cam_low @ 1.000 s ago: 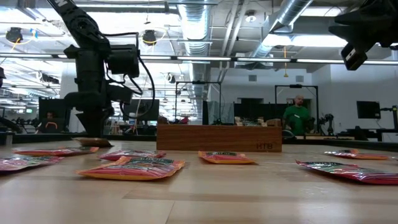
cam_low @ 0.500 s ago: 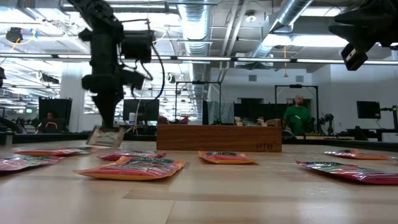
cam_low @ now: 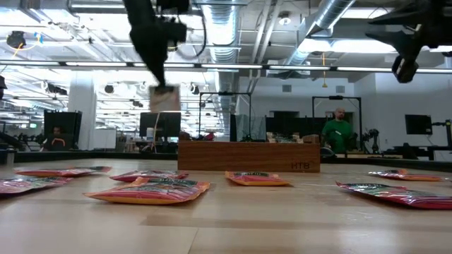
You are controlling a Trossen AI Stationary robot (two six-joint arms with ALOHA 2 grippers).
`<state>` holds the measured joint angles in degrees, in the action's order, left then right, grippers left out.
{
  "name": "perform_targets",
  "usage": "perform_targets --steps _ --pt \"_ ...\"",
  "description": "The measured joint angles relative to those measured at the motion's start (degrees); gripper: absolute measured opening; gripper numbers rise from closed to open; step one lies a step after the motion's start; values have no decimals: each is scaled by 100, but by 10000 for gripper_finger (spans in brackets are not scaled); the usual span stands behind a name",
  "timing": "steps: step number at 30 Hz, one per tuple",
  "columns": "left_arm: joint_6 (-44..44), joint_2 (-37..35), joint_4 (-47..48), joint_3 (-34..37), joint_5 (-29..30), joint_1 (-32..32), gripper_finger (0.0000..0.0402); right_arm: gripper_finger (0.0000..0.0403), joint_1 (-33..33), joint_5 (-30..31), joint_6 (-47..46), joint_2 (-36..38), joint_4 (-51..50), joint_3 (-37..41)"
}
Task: Pick & Place Tea
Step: Put the brown tea bag into the right section of the wooden organizer
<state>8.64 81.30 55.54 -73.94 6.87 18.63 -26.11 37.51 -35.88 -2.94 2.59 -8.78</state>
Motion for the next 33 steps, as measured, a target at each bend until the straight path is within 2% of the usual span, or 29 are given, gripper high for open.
perform_targets --steps 5,9,22,27,33 --pt "260 43 -248 -472 223 -315 0 76 0 1151 36 0 428 0" --pt "378 37 -809 -539 242 -528 0 76 0 1545 37 0 431 0" --pt "770 564 -2174 -547 343 -939 0 76 0 1559 43 -6 415 0" --pt "870 802 -2294 -669 327 -976 0 76 15 1308 504 -61 427 -3" --pt "894 1108 -2253 -1225 271 -974 0 76 248 979 766 -898 458 -303"
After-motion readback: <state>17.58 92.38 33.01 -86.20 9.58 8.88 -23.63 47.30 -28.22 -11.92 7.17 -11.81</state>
